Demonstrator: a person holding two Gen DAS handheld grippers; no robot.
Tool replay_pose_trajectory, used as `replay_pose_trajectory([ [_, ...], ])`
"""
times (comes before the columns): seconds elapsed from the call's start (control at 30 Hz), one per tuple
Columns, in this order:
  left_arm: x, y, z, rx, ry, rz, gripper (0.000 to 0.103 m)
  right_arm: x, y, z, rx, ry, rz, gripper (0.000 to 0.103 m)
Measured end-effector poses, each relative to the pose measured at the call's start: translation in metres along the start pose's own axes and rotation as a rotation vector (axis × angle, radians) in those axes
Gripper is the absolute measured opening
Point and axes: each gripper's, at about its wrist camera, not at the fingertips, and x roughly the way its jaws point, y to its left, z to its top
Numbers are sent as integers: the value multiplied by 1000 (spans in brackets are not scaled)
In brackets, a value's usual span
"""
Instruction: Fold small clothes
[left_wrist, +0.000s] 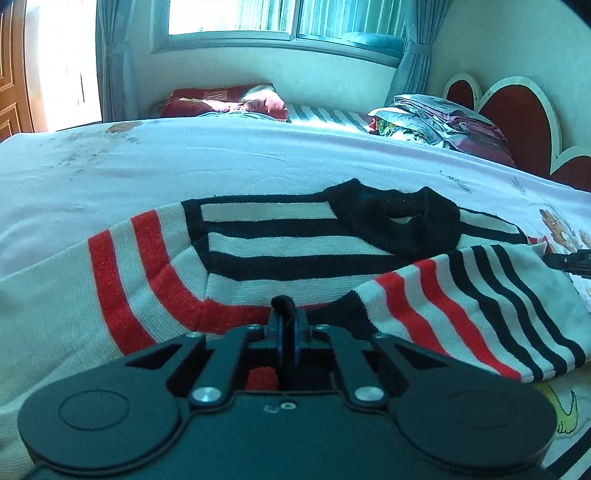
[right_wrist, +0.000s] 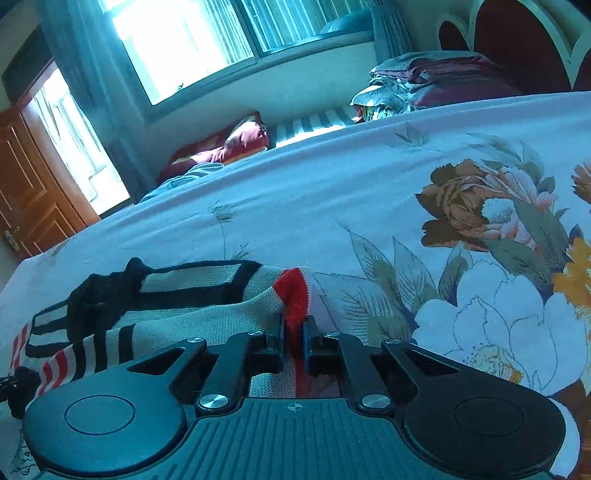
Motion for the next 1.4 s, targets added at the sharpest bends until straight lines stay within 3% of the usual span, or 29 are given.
replay_pose_trajectory([
  [0.03, 0, 4, 1, -11, 5, -2, 13, -1, 0, -2, -10, -5, -9, 10],
  [0.1, -7, 11, 3, -43, 1, 12, 25, -13, 5, -2, -38, -50, -100, 42],
  [0.13, -19, 13, 4, -46, -30, 52, 25, -22, 8, -2, -53, -93, -126, 42],
  [0.2, -35, 6, 7, -29, -84, 59, 26, -35, 17, 0, -80, -110, -76, 38],
  [0.3, -29, -31, 17, 20, -71, -63, 26, -27, 48, -6, -250, -32, -3, 11],
  [0.33, -20, -49, 19, 62, -54, -91, 28, -16, 58, -9, -288, 6, 5, 10],
  [0.43, 11, -86, 23, 133, 11, -144, 29, 6, 66, -9, -332, 20, -72, 10],
  [0.5, 31, -100, 24, 179, 38, -129, 29, 20, 52, 2, -289, 20, -155, 7],
  [0.57, 41, -103, 24, 189, 32, -116, 29, 33, 33, 12, -230, 49, -156, 0],
  [0.77, 32, -111, 35, 173, 18, -152, 29, 24, 43, 17, -287, 63, -178, 0],
  [0.83, 33, -129, 40, 192, 9, -185, 33, 16, 53, 13, -275, 46, -132, 0],
  [1.1, 59, -186, 36, 192, 69, -294, 33, 21, 64, -2, -290, 89, -180, 0],
  [1.33, 39, -191, 14, 308, 45, -146, 36, -20, 65, -31, -272, 148, -159, 0],
  [1.4, 35, -188, 8, 321, 38, -140, 37, -33, 66, -46, -289, 137, -170, 0],
])
